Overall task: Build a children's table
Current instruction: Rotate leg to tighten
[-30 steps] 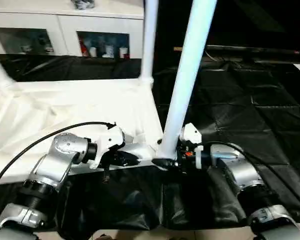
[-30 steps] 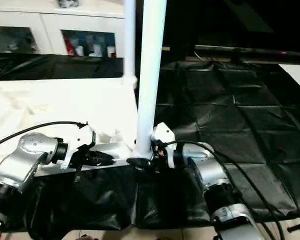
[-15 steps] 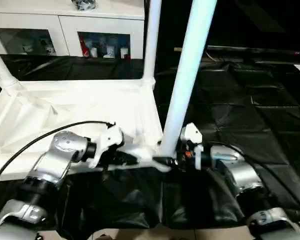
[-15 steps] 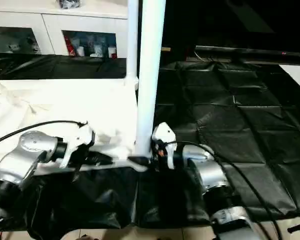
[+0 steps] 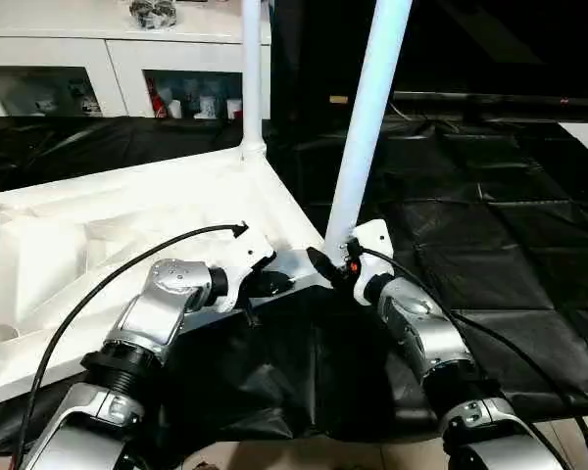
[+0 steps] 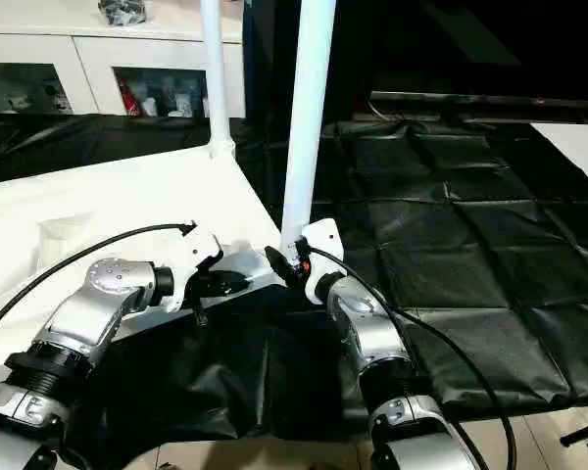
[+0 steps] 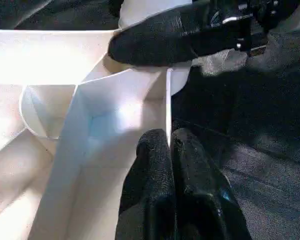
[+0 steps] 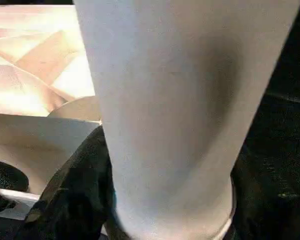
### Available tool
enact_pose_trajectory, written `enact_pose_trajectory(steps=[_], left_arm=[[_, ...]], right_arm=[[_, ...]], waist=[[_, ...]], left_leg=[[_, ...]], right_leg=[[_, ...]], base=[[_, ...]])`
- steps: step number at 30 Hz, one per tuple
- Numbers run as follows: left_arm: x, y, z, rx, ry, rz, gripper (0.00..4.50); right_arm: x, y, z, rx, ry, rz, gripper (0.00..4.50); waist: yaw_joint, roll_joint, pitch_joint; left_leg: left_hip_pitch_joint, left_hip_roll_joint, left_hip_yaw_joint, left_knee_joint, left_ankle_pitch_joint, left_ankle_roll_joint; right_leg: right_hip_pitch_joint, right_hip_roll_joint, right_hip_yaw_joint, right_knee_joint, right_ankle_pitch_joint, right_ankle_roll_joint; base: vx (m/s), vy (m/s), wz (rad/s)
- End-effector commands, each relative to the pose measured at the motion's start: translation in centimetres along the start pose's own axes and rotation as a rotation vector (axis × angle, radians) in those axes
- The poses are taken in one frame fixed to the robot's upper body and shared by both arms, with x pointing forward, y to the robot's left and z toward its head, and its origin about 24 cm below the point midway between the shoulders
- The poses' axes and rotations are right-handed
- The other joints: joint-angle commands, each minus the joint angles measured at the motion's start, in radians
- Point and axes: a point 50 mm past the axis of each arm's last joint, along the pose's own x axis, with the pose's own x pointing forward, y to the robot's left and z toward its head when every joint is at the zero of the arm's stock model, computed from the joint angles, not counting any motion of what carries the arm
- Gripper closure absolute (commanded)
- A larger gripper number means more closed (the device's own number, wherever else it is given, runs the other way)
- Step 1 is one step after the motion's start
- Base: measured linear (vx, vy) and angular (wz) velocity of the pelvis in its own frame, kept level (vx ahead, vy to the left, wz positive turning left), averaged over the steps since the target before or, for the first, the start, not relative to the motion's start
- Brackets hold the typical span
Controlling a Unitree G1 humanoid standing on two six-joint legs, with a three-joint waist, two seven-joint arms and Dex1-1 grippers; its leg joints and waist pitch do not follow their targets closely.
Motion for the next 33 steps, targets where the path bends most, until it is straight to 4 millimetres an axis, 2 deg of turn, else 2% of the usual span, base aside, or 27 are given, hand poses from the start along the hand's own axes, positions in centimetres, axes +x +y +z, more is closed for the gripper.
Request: enact_pose_trajectory(steps=[1, 4, 6, 7, 9, 10, 12, 13, 16, 19, 20, 24, 27, 33], left_arm=[[2.2, -2.1, 2.6, 0.088, -0.097, -0.124, 4.50], [1.4, -2.0, 2.1, 0.103, -0.086, -0.159, 4.50], [0.8, -1.9, 1.8, 0.113, -0.075, -0.189, 4.50], [0.1, -1.7, 1.4, 0.124, -0.060, -0.214, 4.50], [-0.5, -1.5, 1.1, 0.136, -0.047, -0.233, 4.50], [-0.6, -1.4, 1.1, 0.138, -0.045, -0.238, 4.50], [-1.3, -1.2, 0.9, 0.150, -0.031, -0.263, 4.50], [-1.4, -1.1, 0.9, 0.151, -0.030, -0.266, 4.50], [-1.8, -0.9, 0.7, 0.156, -0.021, -0.283, 4.50], [-2.5, -0.6, 0.6, 0.162, -0.016, -0.312, 4.50], [-2.5, -0.6, 0.6, 0.162, -0.015, -0.317, 4.50], [-3.1, -0.6, 0.4, 0.150, -0.012, -0.346, 4.50], [-3.3, -0.7, 0.1, 0.146, -0.005, -0.367, 4.50], [-3.0, -0.7, 0.0, 0.145, -0.003, -0.345, 4.50]], right_arm=[[1.3, 4.0, -0.5, -0.024, 0.035, 0.228, 1.02], [0.7, 3.5, -0.3, -0.055, 0.027, 0.287, 0.64], [0.2, 3.2, -0.1, -0.051, 0.021, 0.352, 0.64], [-0.6, 3.0, 0.1, -0.059, 0.020, 0.439, 0.64], [-1.4, 2.7, 0.2, -0.081, 0.031, 0.521, 0.64], [-1.6, 2.7, 0.2, -0.087, 0.034, 0.541, 0.64], [-2.6, 2.0, 0.1, -0.103, 0.065, 0.620, 0.64], [-2.8, 1.9, 0.1, -0.106, 0.069, 0.628, 0.64], [-3.5, 1.4, 0.1, -0.127, 0.096, 0.681, 0.64], [-4.7, 0.6, 0.1, -0.162, 0.142, 0.743, 0.64], [-4.8, 0.5, 0.1, -0.163, 0.147, 0.748, 0.88], [-5.5, -0.1, 0.3, -0.145, 0.174, 0.786, 1.19], [-5.7, -0.2, 0.4, -0.138, 0.181, 0.803, 1.36], [-5.6, 0.2, 0.1, -0.141, 0.184, 0.796, 1.75]], waist=[[-0.002, 0.014, -0.052], [-0.001, 0.014, -0.057], [0.002, 0.015, -0.060], [0.003, 0.015, -0.063], [0.007, 0.017, -0.065], [0.007, 0.016, -0.064], [0.014, 0.017, -0.066], [0.017, 0.014, -0.065], [0.027, 0.015, -0.063], [0.033, 0.013, -0.060], [0.035, 0.012, -0.060], [0.043, 0.012, -0.060], [0.050, 0.011, -0.063], [0.049, 0.009, -0.064]], left_leg=[[0.014, 0.020, -0.025, -0.079, -0.455, -0.014], [0.010, 0.022, -0.023, -0.080, -0.425, -0.007], [0.007, 0.025, -0.020, -0.079, -0.391, 0.005], [0.005, 0.025, -0.017, -0.078, -0.359, 0.014], [0.006, 0.027, -0.011, -0.073, -0.311, 0.030], [0.006, 0.027, -0.010, -0.072, -0.305, 0.034], [0.003, 0.028, -0.008, -0.069, -0.259, 0.047], [0.002, 0.028, -0.009, -0.070, -0.254, 0.049], [0.006, 0.032, -0.004, -0.070, -0.271, 0.038], [0.009, 0.033, -0.005, -0.072, -0.304, 0.024], [0.009, 0.032, -0.005, -0.072, -0.310, 0.022], [0.010, 0.033, -0.006, -0.072, -0.306, 0.016], [0.009, 0.033, -0.006, -0.072, -0.288, 0.014], [0.007, 0.032, -0.005, -0.069, -0.263, 0.019]], right_leg=[[0.020, -0.041, 0.024, -0.101, -0.546, -0.108], [0.025, -0.041, 0.028, -0.093, -0.479, -0.128], [0.032, -0.039, 0.030, -0.083, -0.389, -0.158], [0.036, -0.039, 0.031, -0.076, -0.326, -0.177], [0.036, -0.035, 0.033, -0.065, -0.227, -0.212], [0.035, -0.035, 0.033, -0.065, -0.212, -0.222], [0.045, -0.035, 0.031, -0.054, -0.147, -0.243], [0.047, -0.034, 0.030, -0.054, -0.146, -0.245], [0.044, -0.036, 0.030, -0.055, -0.182, -0.247], [0.042, -0.038, 0.031, -0.061, -0.254, -0.228], [0.040, -0.039, 0.032, -0.062, -0.268, -0.224], [0.039, -0.040, 0.032, -0.066, -0.303, -0.208], [0.041, -0.039, 0.031, -0.060, -0.273, -0.213], [0.043, -0.039, 0.030, -0.056, -0.229, -0.227]], base=[[0.000, 0.000, 0.00], [0.000, 0.000, 0.00], [0.000, 0.000, 0.00], [0.000, 0.000, 0.00], [0.000, 0.000, 0.00], [0.000, 0.000, 0.00], [0.000, 0.000, 0.00], [0.000, 0.000, 0.00], [0.000, 0.000, 0.00], [0.000, 0.000, 0.00], [0.000, 0.000, 0.00], [0.000, 0.000, 0.00], [0.000, 0.000, 0.00], [0.000, 0.000, 0.00]])
